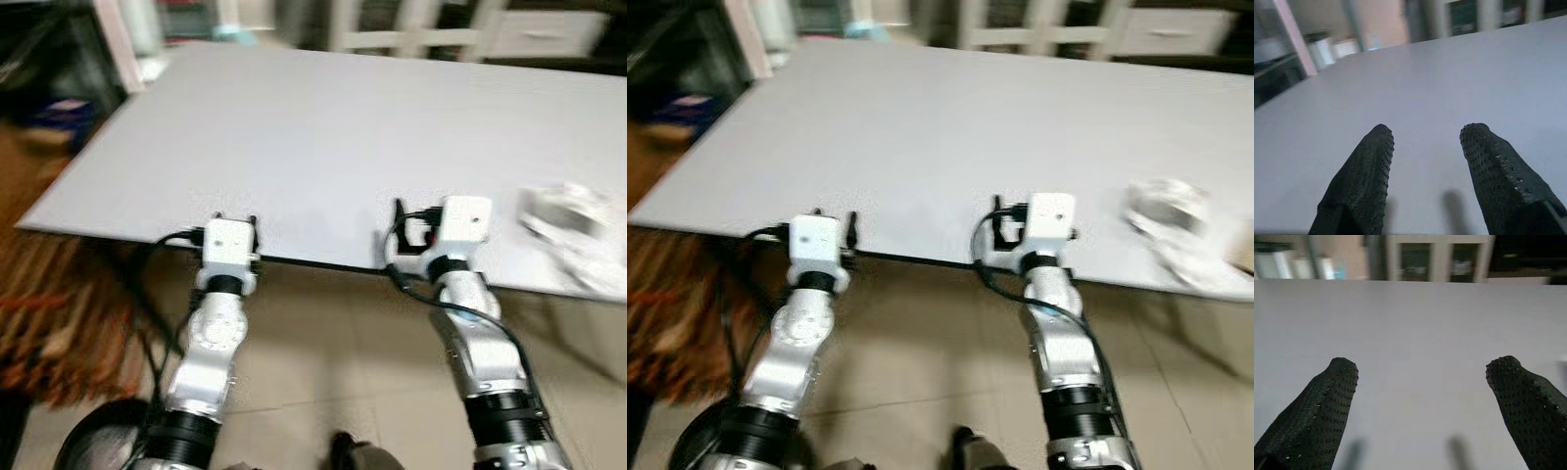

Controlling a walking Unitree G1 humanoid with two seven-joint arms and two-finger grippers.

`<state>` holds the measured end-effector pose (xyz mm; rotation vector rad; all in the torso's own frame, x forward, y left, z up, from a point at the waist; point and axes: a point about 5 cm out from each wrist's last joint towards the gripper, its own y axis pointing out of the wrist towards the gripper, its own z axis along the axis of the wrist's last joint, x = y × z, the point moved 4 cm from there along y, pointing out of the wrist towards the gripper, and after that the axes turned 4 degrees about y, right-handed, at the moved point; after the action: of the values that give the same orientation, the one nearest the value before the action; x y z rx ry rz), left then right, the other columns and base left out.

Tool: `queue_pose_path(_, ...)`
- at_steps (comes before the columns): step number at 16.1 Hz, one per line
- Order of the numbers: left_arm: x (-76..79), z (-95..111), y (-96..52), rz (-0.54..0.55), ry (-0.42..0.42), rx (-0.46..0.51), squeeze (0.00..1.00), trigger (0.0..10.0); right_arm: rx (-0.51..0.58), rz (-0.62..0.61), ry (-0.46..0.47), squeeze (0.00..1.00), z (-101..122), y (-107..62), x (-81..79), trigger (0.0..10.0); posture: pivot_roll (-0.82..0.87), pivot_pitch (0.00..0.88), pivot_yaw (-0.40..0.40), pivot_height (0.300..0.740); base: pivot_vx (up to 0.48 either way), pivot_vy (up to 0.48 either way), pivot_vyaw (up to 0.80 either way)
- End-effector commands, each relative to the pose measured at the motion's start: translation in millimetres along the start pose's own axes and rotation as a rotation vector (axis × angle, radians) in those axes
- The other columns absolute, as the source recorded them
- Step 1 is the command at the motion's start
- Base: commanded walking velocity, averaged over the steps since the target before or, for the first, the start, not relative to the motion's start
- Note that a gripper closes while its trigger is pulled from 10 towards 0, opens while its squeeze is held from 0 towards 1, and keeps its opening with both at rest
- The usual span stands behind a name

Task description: Picking trash to rubbish bin

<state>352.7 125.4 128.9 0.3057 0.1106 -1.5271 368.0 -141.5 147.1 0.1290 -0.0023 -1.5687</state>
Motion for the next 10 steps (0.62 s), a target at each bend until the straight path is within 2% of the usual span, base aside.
queue_pose_path(1, -3.8, 2.4, 1.2, 0.012, 0.011, 0.009, 0.0, 10.0, -0.015, 0.004, 0.007, 0.0, -2.8, -0.9, -1.9, 10.0, -0.04, 0.131, 0.005, 0.74, 0.0, 0.0, -0.8)
queue_pose_path(5, -2.7, 1.9, 0.9, 0.007, 0.011, 0.009, 0.0, 10.0, -0.019, 0.009, 0.008, 0.0, -4.4, -1.7, -3.1, 10.0, -0.04, 0.122, 0.009, 0.74, 0.0, 0.0, -0.8)
queue_pose_path(9, -0.3, 1.5, 1.4, -0.001, 0.026, 0.009, 0.0, 10.0, -0.008, 0.033, 0.014, 0.0, -3.2, -2.8, -9.8, 10.0, -0.05, 0.107, 0.01, 0.74, 0.0, 0.0, 0.0)
queue_pose_path(10, 0.1, 1.5, 2.0, -0.002, 0.031, 0.009, 0.0, 10.0, -0.014, 0.036, 0.011, 0.0, -4.4, -3.1, -11.1, 10.0, -0.05, 0.104, 0.01, 0.74, 0.0, -0.319, 0.0)
